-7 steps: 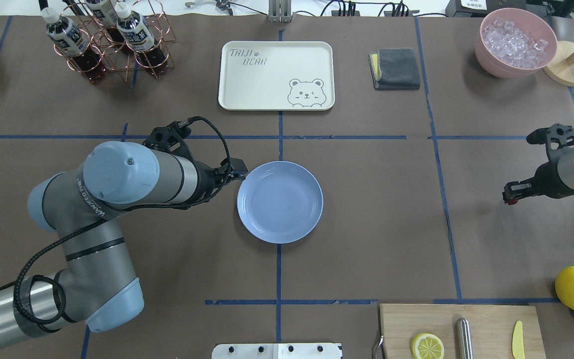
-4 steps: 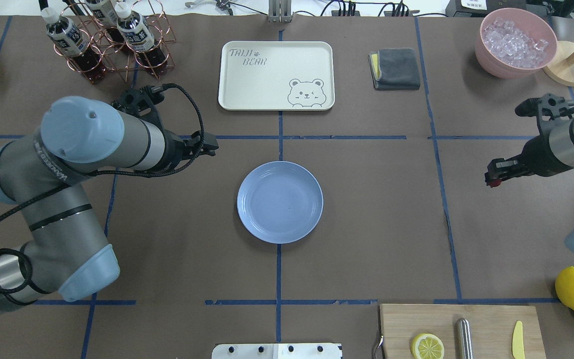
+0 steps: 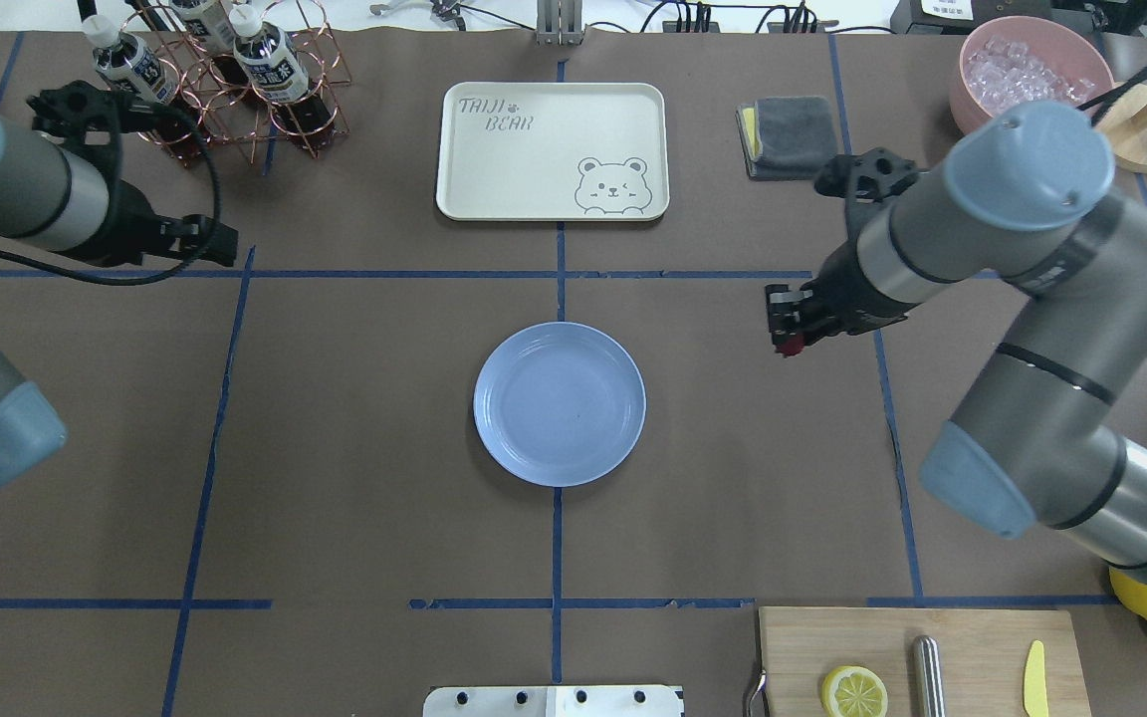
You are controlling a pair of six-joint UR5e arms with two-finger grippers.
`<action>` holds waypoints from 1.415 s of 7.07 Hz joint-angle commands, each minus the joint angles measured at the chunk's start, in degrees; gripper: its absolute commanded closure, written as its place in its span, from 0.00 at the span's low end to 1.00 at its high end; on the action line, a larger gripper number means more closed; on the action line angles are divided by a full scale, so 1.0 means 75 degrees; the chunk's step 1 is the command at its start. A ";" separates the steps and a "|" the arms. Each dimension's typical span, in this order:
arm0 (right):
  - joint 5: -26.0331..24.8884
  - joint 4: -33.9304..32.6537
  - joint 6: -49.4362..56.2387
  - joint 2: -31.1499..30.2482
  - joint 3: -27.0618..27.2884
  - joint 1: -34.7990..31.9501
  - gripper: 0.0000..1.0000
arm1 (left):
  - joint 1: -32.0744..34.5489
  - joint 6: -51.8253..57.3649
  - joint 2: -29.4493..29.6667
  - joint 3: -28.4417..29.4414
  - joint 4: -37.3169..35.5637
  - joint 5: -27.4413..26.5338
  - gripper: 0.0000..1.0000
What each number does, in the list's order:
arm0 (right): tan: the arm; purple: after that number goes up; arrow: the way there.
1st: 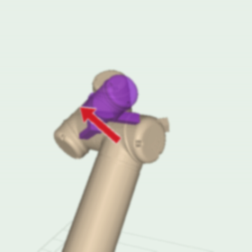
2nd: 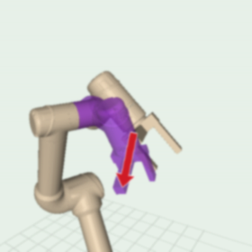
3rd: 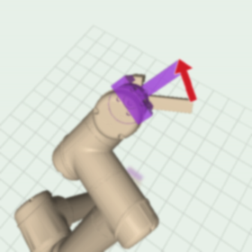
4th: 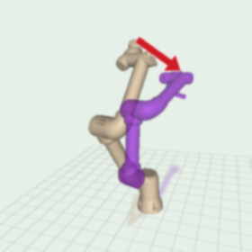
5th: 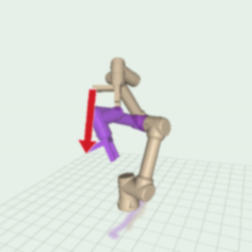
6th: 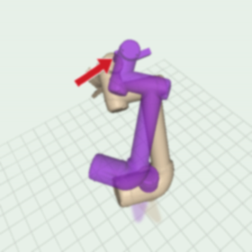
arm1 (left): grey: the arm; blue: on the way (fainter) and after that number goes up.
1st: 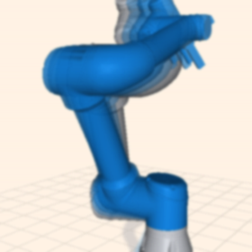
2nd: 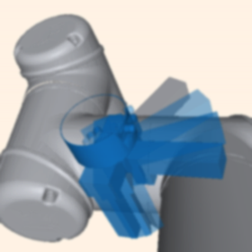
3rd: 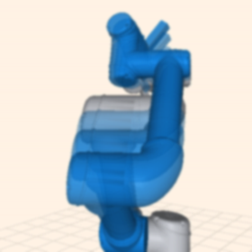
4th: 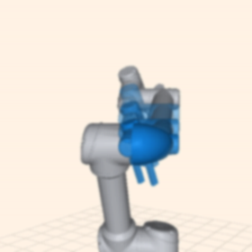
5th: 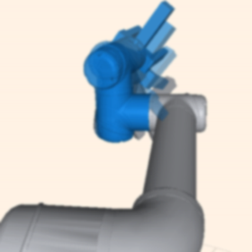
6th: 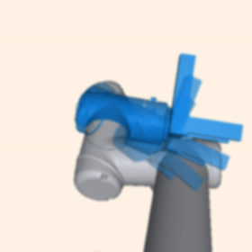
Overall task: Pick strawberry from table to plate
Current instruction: 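Carry the strawberry over the plate with right gripper while left arm withdraws, then lower the strawberry onto the plate center and open the right gripper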
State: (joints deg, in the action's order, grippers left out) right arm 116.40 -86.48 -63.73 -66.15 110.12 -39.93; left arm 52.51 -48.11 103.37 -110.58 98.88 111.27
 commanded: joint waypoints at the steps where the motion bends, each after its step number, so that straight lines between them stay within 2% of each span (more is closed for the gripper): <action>1: -0.0904 -0.0470 -0.1072 0.1887 -0.1199 0.0915 1.00 | 0.1453 0.2723 -0.0329 0.0595 -0.0152 0.0758 0.00; 3: -0.1478 -0.0400 -0.1112 0.2514 -0.2302 0.1478 1.00 | 0.2218 0.3901 -0.0341 0.1124 -0.0164 0.0868 0.00; 5: -0.1725 0.0008 -0.1414 0.3320 -0.3542 0.1784 1.00 | 0.2898 0.5039 -0.0341 0.1570 -0.0188 0.0891 0.00; 6: -0.1773 0.0185 -0.1567 0.3603 -0.3932 0.1808 1.00 | 0.3098 0.5426 -0.0341 0.1804 -0.0188 0.0891 0.00; 10: -0.1715 0.0116 -0.1569 0.3407 -0.4042 0.1879 1.00 | 0.3276 0.5547 -0.0341 0.1841 -0.0188 0.0984 0.00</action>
State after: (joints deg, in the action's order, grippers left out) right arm 103.35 -85.46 -75.48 -39.99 79.90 -25.83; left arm 76.95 -6.53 100.81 -96.81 97.47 118.15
